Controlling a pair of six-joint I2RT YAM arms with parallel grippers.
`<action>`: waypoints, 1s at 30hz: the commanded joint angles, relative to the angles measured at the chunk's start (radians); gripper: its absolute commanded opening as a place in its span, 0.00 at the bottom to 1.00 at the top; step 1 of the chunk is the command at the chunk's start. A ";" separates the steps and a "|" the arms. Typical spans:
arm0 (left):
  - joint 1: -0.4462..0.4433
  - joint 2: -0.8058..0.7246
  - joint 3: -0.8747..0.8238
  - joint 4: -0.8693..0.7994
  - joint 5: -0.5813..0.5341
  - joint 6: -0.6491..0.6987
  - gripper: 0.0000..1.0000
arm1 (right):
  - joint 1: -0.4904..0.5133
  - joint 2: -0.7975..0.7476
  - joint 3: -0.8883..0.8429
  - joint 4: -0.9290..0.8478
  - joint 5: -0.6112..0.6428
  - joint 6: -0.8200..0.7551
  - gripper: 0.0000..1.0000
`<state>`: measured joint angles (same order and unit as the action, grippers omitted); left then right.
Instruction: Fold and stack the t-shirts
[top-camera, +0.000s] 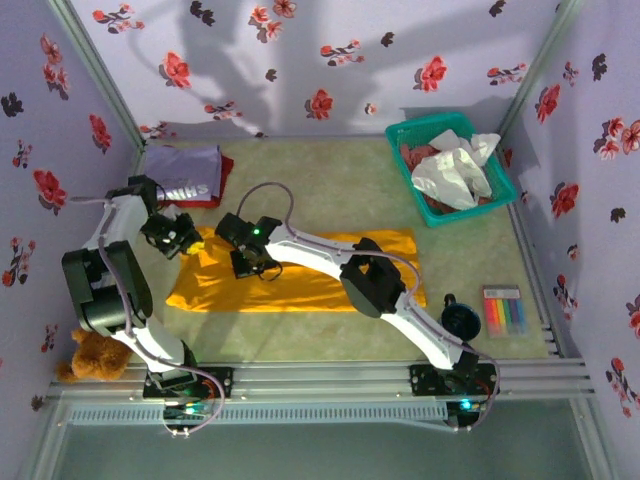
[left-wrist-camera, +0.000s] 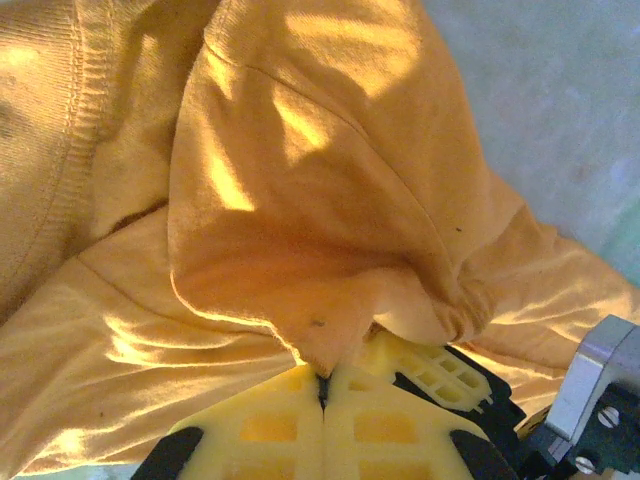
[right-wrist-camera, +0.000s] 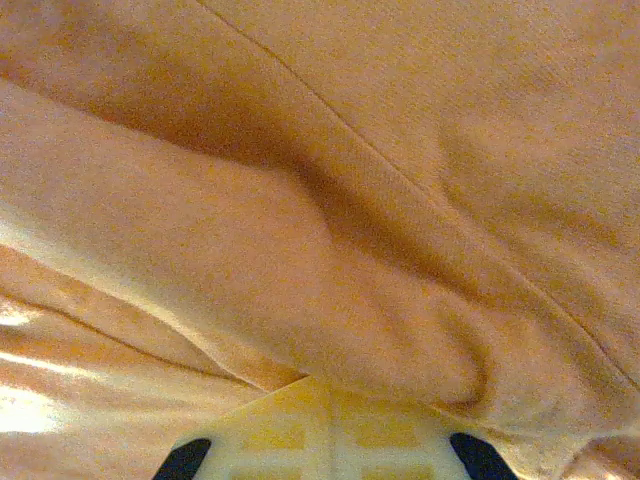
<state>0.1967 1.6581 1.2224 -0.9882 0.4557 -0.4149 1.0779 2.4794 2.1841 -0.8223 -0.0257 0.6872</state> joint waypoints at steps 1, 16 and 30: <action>0.010 -0.053 -0.001 -0.051 -0.010 0.031 0.00 | -0.001 -0.103 -0.065 -0.018 0.016 -0.016 0.00; 0.011 -0.143 -0.051 -0.175 -0.062 0.077 0.00 | 0.024 -0.310 -0.380 0.089 -0.062 0.026 0.00; 0.009 -0.324 -0.395 -0.041 -0.003 -0.067 0.00 | 0.045 -0.333 -0.468 0.057 -0.074 0.038 0.00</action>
<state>0.1970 1.3663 0.8848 -1.0794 0.4175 -0.4141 1.1183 2.1803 1.7226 -0.7376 -0.0872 0.7174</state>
